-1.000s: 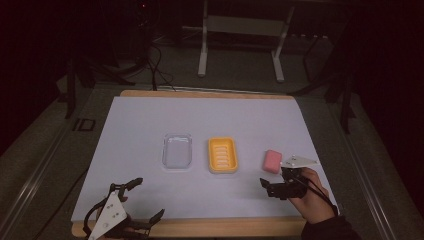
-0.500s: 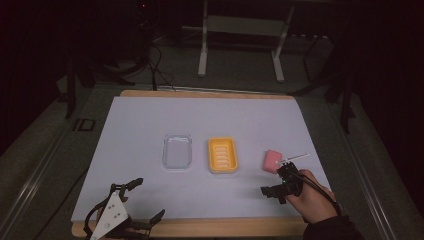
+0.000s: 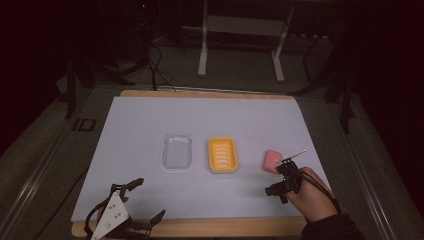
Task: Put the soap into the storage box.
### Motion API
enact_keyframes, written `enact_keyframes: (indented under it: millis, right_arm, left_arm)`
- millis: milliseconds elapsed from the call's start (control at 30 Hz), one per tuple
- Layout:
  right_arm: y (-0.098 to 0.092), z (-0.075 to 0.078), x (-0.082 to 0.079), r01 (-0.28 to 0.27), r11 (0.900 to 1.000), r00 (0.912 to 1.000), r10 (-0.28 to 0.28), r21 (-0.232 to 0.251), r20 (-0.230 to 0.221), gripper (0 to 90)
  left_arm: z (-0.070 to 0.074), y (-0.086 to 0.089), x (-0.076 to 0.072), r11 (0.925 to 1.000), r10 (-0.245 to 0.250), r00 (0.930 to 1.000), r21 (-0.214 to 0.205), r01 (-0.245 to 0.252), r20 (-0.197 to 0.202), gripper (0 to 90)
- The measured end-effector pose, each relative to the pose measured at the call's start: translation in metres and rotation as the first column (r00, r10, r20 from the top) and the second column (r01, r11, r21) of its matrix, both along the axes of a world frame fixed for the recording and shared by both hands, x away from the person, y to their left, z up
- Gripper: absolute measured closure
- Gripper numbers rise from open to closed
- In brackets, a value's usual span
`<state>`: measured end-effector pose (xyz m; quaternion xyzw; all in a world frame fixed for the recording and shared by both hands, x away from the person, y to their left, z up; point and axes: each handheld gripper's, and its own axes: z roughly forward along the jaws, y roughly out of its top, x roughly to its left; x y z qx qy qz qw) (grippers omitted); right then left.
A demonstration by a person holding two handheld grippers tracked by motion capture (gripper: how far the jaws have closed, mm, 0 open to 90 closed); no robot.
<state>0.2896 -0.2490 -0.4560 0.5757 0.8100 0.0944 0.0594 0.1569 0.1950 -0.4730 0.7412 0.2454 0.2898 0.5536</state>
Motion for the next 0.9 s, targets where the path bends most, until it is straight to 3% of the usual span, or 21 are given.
enact_keyframes:
  millis: [100,267,467,600,667,900]
  right_arm:
    - [0.001,-0.004,0.000,0.017,0.9999,0.9979,-0.017,-0.003,-0.062,14.3]
    - [0.001,-0.007,0.002,0.074,0.9972,0.9837,-0.071,0.012,-0.165,14.6]
    - [-0.001,-0.003,0.008,0.151,0.9883,0.9687,-0.143,0.025,-0.203,14.5]
    - [0.001,-0.002,0.013,0.223,0.9747,0.9475,-0.211,0.020,-0.240,14.5]
    - [0.003,-0.002,0.017,0.246,0.9693,0.9373,-0.239,-0.006,-0.253,14.9]
    - [0.006,0.001,0.029,0.314,0.9494,0.9227,-0.304,0.006,-0.237,15.2]
  left_arm:
    - [0.000,0.000,0.000,1.0000,0.001,1.0000,0.003,-0.001,-0.002,0.5]
    - [0.000,-0.001,0.000,1.0000,0.001,1.0000,0.005,-0.001,-0.003,0.5]
    - [0.000,-0.001,0.000,1.0000,0.000,1.0000,0.006,0.000,-0.005,0.5]
    - [0.000,-0.001,0.001,1.0000,-0.001,1.0000,-0.001,0.001,-0.006,0.5]
    - [0.000,0.000,0.000,1.0000,-0.002,1.0000,-0.001,0.002,-0.006,0.5]
    - [-0.001,0.000,0.001,1.0000,-0.003,1.0000,-0.003,0.003,-0.007,0.5]
